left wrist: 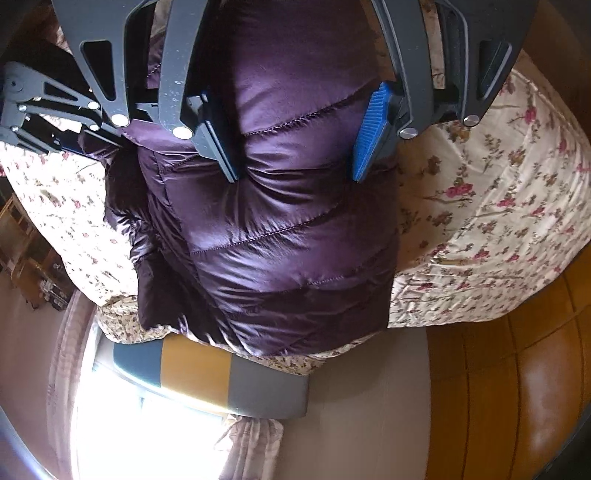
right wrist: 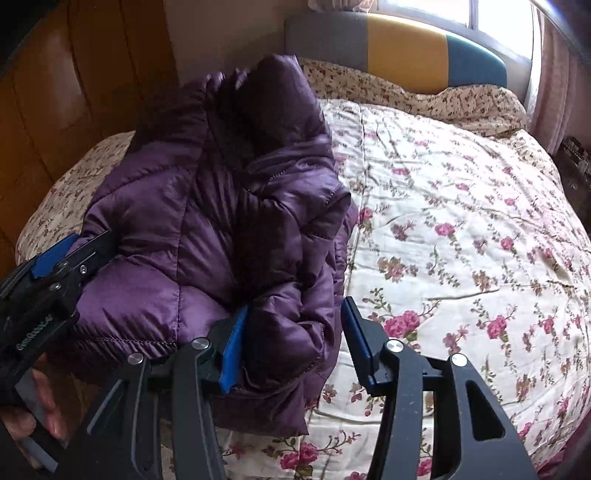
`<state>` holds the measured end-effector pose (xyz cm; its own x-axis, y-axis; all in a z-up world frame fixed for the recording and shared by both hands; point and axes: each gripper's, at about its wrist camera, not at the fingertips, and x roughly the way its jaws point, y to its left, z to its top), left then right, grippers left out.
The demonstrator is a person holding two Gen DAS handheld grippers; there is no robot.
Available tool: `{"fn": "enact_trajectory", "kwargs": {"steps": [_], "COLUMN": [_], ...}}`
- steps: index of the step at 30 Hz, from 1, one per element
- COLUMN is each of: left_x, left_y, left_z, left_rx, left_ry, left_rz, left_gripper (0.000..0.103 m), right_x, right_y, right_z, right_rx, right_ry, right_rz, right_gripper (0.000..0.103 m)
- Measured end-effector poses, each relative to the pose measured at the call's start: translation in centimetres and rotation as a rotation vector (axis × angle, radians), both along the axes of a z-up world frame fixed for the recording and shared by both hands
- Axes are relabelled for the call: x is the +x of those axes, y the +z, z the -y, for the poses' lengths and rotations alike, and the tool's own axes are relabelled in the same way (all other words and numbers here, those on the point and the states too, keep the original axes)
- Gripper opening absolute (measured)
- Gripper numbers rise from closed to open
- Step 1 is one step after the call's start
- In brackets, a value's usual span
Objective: Fold large clothes
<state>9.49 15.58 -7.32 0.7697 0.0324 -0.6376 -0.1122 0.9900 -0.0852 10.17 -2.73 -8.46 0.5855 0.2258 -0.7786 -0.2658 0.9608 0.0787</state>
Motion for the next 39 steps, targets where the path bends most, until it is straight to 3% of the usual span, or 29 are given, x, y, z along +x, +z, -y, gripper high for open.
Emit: {"fn": "enact_trajectory", "kwargs": {"steps": [3,9,28,39], "left_x": [-0.6,-2.6,-7.0,-7.8], "left_y": [0.8,2.1,4.4,4.9], "left_z": [-0.3,0.2,1.2,2.5], "left_rx": [-0.020,0.010,0.037,0.072], "left_ry": [0.032,0.089,0.178,0.195], "left_rz": [0.002,0.019,0.062,0.079], "left_gripper": [0.081,0.095,0.099,0.099], "right_x": [-0.9,-2.4,-6.1,-6.5], "right_y": [0.9,2.7,5.5,5.5], "right_z": [-0.1,-0.1,-0.4,0.3], "right_rx": [-0.005,0.005,-0.014,-0.059], "right_ry": [-0.007,-0.015,-0.006,-0.025], "right_rz": [0.030,0.087,0.158,0.169], "right_gripper": [0.057,0.062,0.084,0.087]}}
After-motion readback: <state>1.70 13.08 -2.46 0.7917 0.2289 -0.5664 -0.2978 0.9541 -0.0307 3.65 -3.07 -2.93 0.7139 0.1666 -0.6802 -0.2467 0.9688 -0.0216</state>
